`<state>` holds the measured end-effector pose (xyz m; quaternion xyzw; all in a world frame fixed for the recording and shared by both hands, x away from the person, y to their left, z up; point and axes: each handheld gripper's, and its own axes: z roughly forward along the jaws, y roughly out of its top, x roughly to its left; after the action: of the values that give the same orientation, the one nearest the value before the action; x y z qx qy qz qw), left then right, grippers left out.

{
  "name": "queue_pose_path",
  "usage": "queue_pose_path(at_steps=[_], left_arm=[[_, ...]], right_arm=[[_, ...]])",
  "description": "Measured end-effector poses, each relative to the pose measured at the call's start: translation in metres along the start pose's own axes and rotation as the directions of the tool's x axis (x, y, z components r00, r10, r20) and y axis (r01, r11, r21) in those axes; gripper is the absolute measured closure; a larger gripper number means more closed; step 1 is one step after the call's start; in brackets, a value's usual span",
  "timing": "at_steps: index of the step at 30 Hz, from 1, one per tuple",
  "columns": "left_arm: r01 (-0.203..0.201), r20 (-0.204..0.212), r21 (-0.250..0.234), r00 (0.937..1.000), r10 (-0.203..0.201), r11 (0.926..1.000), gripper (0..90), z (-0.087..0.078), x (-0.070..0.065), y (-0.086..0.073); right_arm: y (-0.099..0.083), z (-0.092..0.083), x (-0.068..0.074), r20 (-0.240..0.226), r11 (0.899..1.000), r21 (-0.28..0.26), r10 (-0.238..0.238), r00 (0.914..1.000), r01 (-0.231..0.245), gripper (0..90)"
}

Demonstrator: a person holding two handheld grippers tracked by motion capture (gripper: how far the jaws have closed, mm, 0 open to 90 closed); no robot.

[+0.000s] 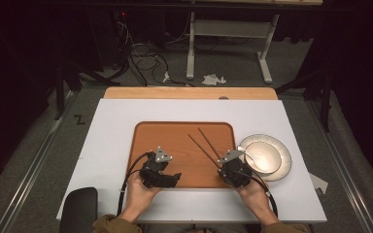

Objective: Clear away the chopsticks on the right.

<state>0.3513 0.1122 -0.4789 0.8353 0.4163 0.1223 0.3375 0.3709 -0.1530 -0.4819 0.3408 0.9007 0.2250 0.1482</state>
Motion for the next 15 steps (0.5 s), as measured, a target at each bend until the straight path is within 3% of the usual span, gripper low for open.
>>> queue_pose_path(at_steps=[3, 9, 15], left_arm=[[-0.003, 0.001, 0.002, 1.0, 0.003, 1.0, 30.0, 0.0, 0.0, 0.0], [-0.002, 0.0, 0.0, 1.0, 0.002, 1.0, 30.0, 0.0, -0.001, 0.0], [-0.01, 0.008, -0.007, 0.9999, 0.01, 0.9999, 30.0, -0.003, -0.003, -0.001]], right_arm=[[-0.001, 0.006, 0.0, -0.005, 1.0, 0.022, -0.007, 1.0, 0.007, 84.2], [-0.005, 0.006, -0.015, 0.009, 0.997, 0.031, 0.074, 0.9972, -0.074, 84.8], [-0.005, -0.002, -0.014, 0.008, 0.999, -0.002, 0.054, 0.9985, -0.054, 82.8]])
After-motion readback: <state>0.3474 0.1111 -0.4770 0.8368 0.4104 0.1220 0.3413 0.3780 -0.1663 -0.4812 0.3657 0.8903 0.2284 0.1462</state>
